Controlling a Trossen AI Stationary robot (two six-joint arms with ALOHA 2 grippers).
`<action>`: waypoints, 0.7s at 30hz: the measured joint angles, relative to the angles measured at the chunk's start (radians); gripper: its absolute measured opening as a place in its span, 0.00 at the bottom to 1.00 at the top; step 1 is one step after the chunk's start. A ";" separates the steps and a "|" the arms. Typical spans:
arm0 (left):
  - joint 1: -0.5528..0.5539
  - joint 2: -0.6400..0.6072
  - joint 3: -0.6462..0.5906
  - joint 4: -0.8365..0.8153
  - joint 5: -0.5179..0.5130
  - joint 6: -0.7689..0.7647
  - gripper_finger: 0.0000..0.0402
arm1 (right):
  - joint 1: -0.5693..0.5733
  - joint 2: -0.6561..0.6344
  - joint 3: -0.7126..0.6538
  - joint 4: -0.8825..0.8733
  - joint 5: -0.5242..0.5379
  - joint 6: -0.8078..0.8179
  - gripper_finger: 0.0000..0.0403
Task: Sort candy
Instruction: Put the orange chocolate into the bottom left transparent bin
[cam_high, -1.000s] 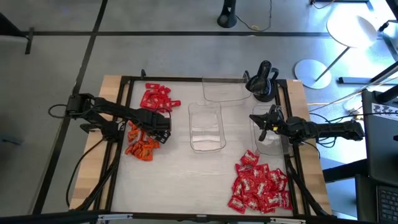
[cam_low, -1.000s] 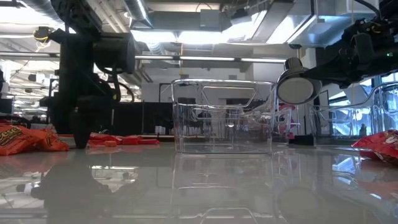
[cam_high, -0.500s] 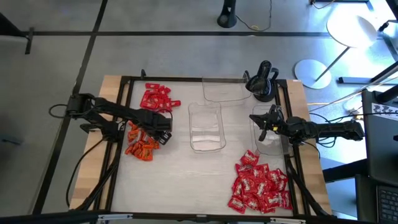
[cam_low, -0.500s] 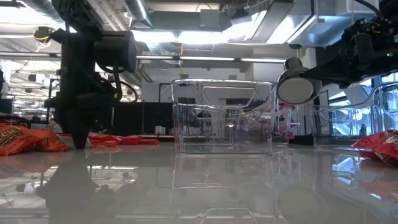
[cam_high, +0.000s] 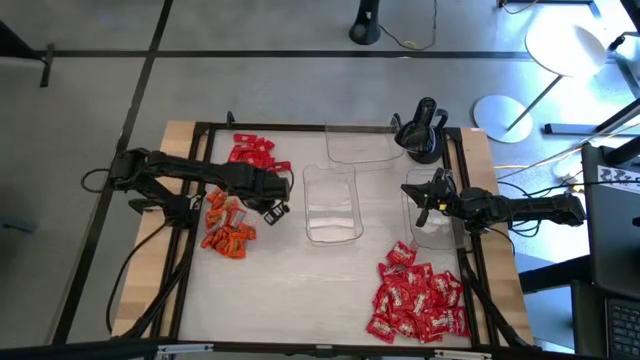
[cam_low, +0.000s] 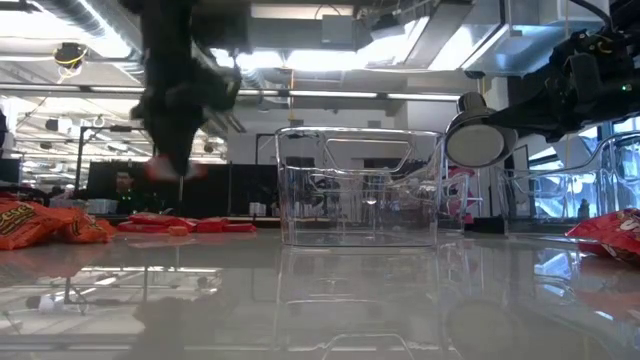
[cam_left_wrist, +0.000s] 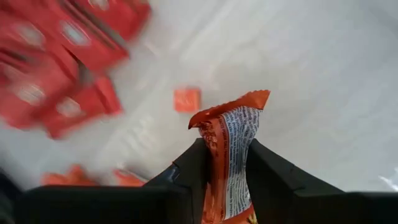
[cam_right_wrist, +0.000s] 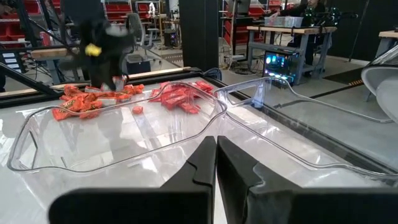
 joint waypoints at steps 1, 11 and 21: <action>0.000 0.000 0.029 0.001 -0.013 0.018 0.22 | 0.000 0.000 0.000 0.000 0.000 0.000 0.04; 0.000 0.000 0.142 0.415 -0.065 0.226 0.22 | 0.000 0.000 0.000 0.000 0.000 0.000 0.04; 0.042 0.007 0.019 0.780 -0.065 0.313 0.22 | 0.000 0.000 0.000 0.000 0.000 0.000 0.04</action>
